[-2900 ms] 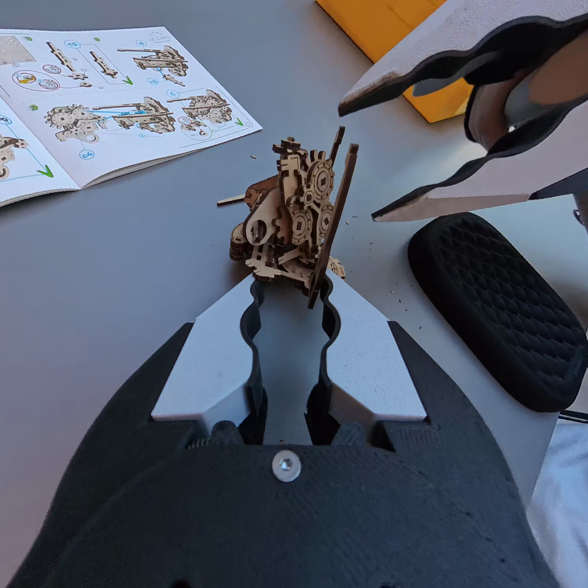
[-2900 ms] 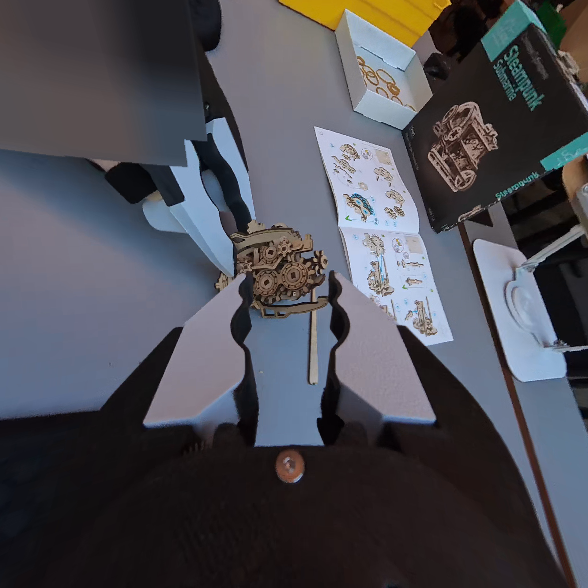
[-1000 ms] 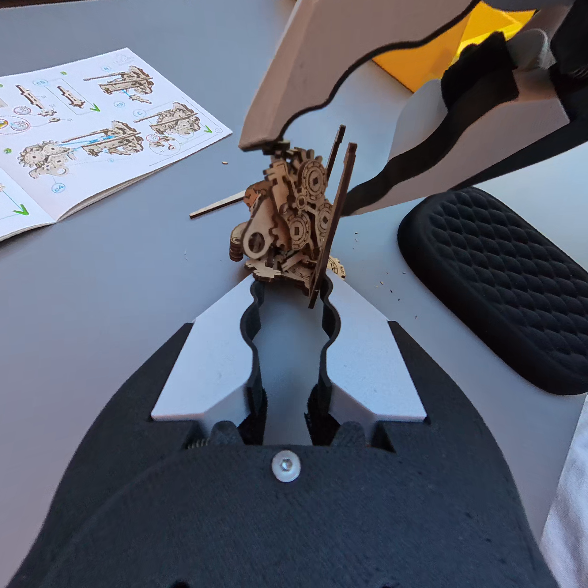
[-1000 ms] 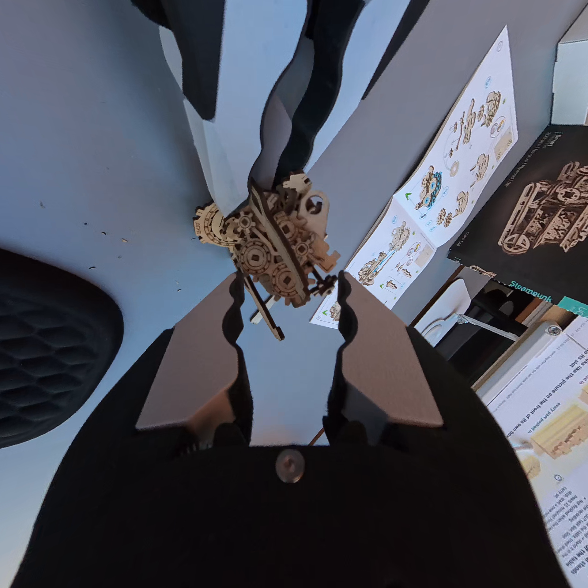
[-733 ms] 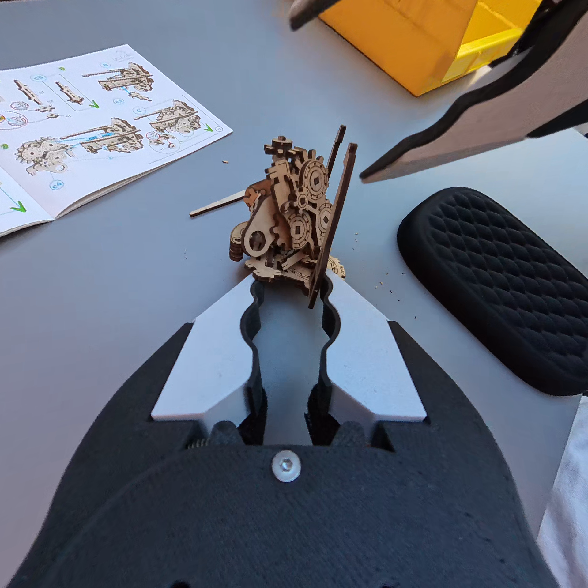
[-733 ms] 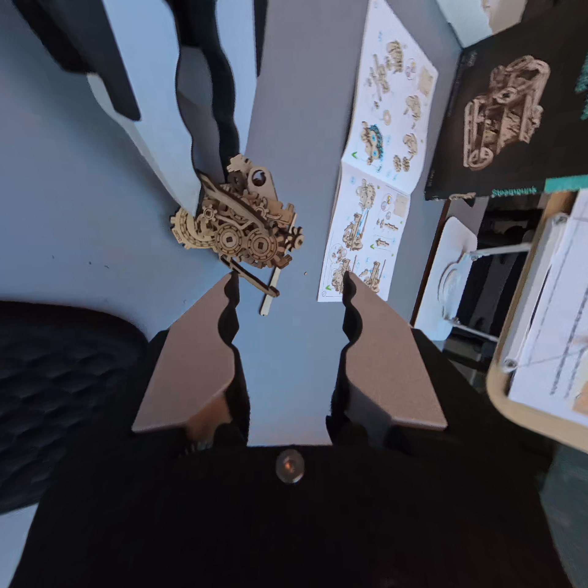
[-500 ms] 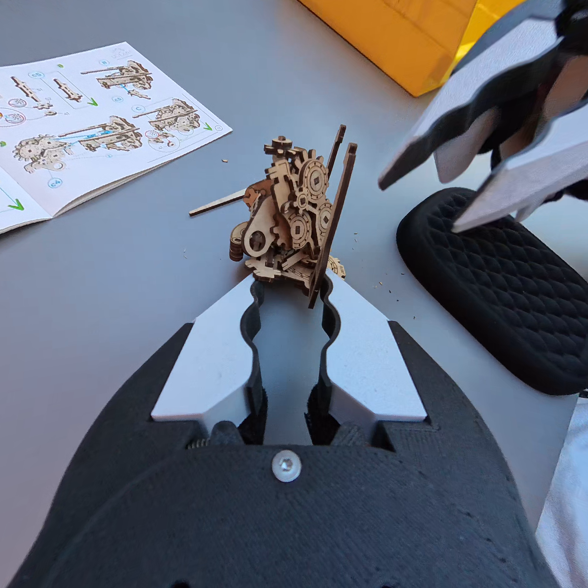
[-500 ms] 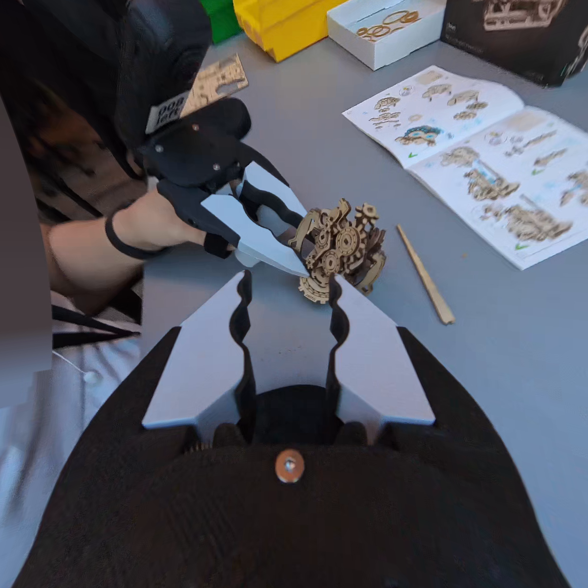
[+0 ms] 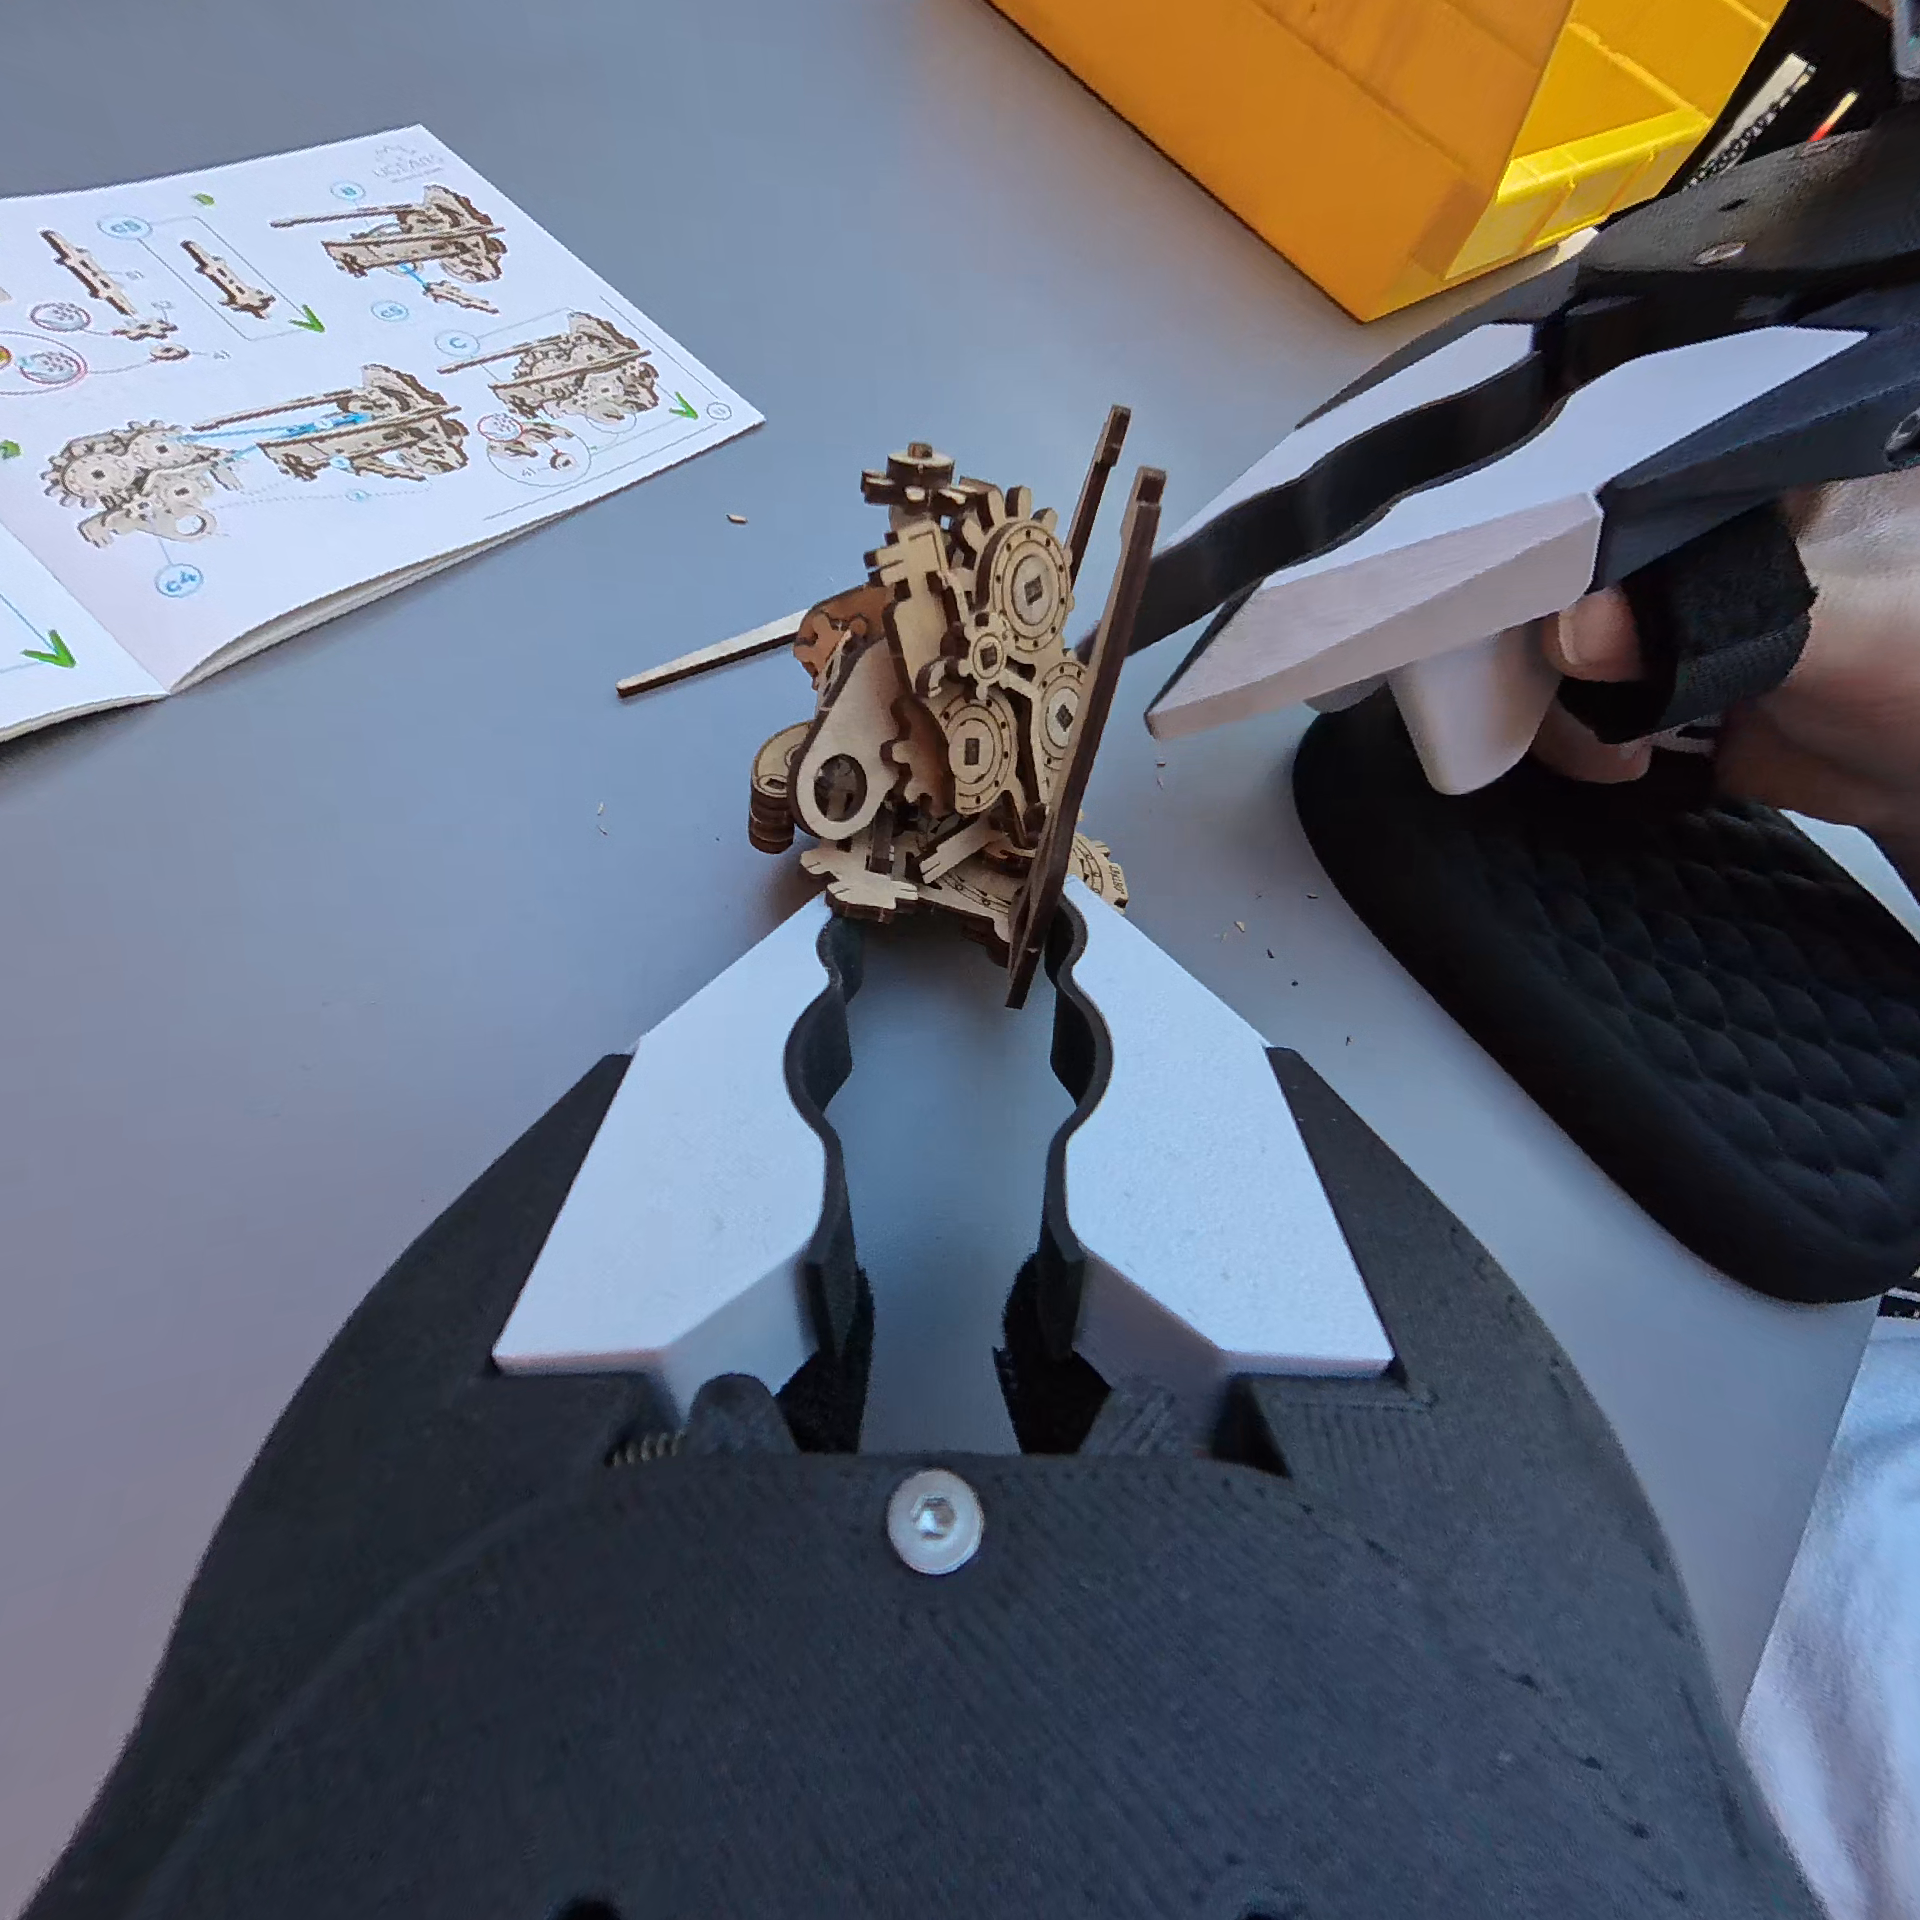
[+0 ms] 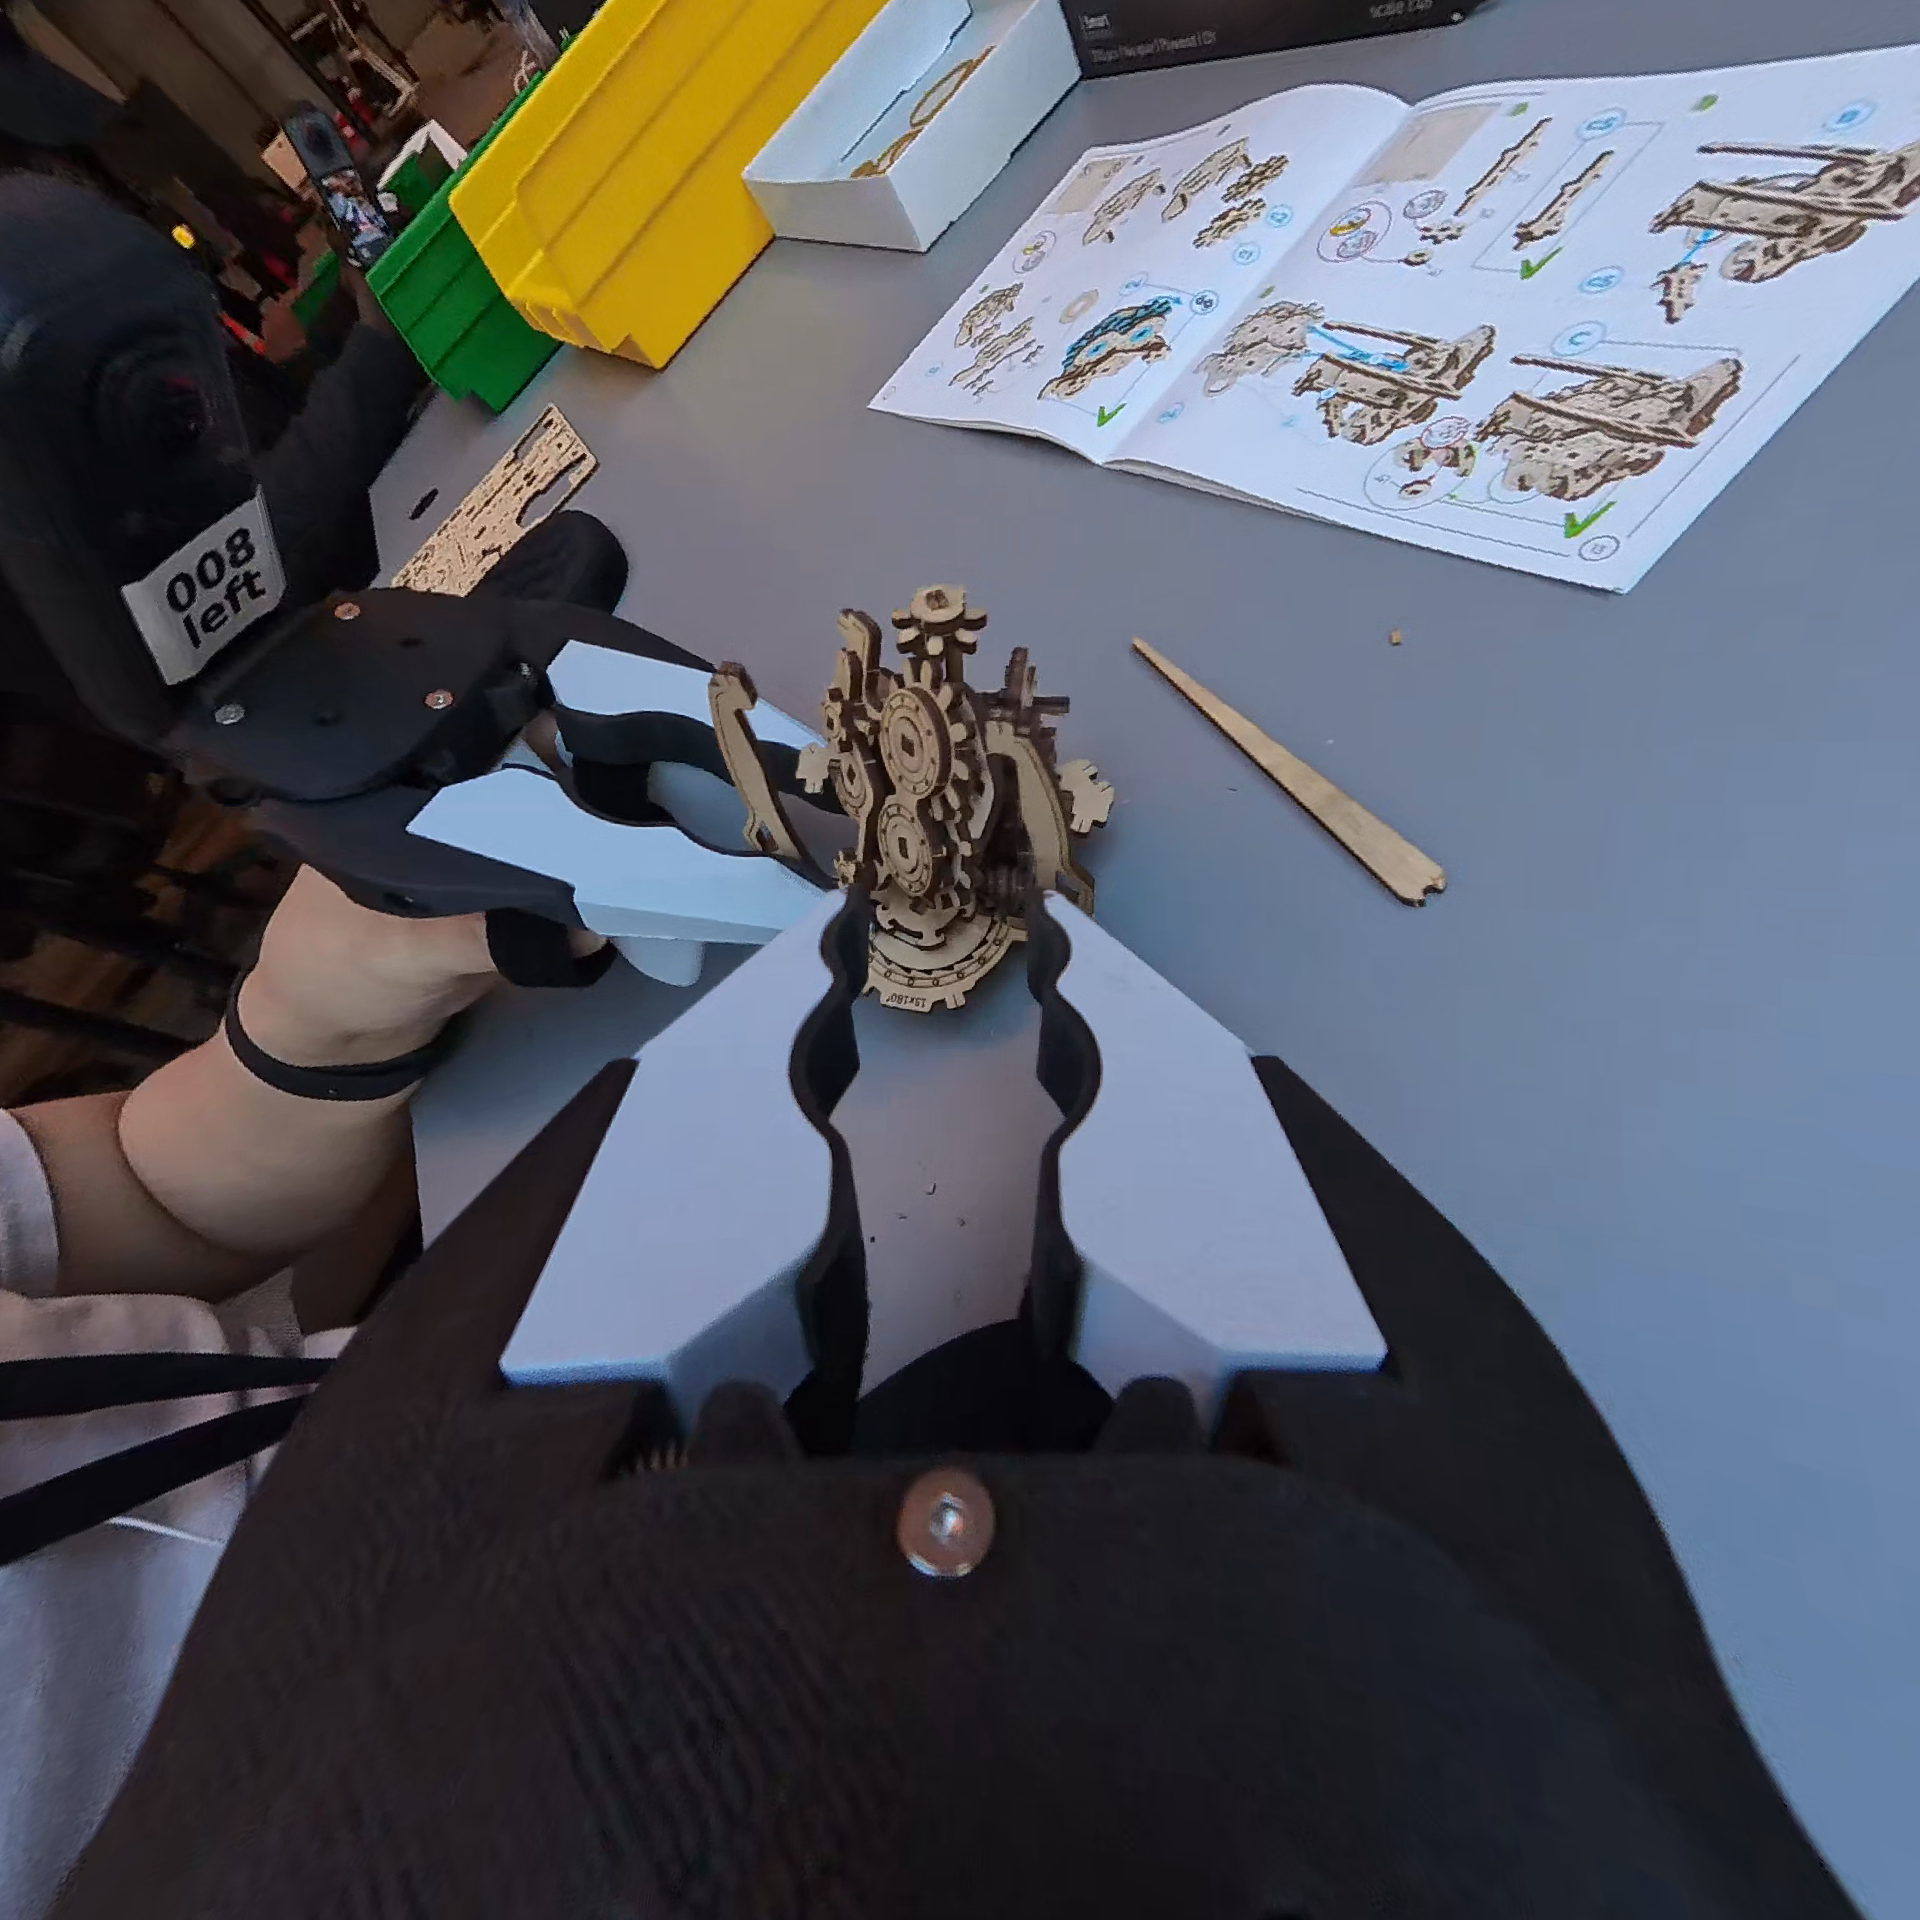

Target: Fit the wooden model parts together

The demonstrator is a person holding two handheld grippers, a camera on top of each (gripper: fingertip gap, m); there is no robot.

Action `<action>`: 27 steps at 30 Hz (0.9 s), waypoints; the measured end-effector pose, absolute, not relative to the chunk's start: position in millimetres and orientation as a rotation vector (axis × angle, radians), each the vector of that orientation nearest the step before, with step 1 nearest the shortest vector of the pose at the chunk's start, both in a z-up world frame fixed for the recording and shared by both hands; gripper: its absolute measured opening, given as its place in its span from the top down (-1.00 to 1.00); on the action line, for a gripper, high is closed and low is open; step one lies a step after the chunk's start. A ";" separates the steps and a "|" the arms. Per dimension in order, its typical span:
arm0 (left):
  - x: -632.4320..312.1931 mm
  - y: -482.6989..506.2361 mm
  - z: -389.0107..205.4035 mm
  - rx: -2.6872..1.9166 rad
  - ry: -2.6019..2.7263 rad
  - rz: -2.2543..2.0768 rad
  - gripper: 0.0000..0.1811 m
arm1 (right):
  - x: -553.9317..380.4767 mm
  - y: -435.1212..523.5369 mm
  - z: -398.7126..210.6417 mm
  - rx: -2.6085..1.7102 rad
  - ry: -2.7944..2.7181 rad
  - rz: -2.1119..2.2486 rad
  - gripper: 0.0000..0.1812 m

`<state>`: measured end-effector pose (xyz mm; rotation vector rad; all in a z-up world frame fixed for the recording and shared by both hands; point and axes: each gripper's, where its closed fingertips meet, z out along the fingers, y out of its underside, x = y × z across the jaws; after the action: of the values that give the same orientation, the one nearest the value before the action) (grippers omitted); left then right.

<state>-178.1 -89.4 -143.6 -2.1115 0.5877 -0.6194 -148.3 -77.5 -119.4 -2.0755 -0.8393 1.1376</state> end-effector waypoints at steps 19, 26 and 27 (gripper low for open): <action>-178.8 -88.1 -144.0 -2.132 0.531 -0.672 0.63 | -154.7 -70.3 -129.9 -2.259 -0.680 1.284 0.65; -182.6 -86.2 -143.8 -2.137 0.503 -0.661 0.63 | -167.0 -76.6 -126.0 -2.291 -0.587 1.509 0.69; -183.2 -86.0 -143.9 -2.138 0.498 -0.662 0.63 | -167.6 -75.9 -126.6 -2.291 -0.579 1.515 0.73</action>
<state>-183.2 -86.0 -143.9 -2.1383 0.4985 -0.6616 -167.6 -75.9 -126.6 -2.2910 -0.5792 1.5154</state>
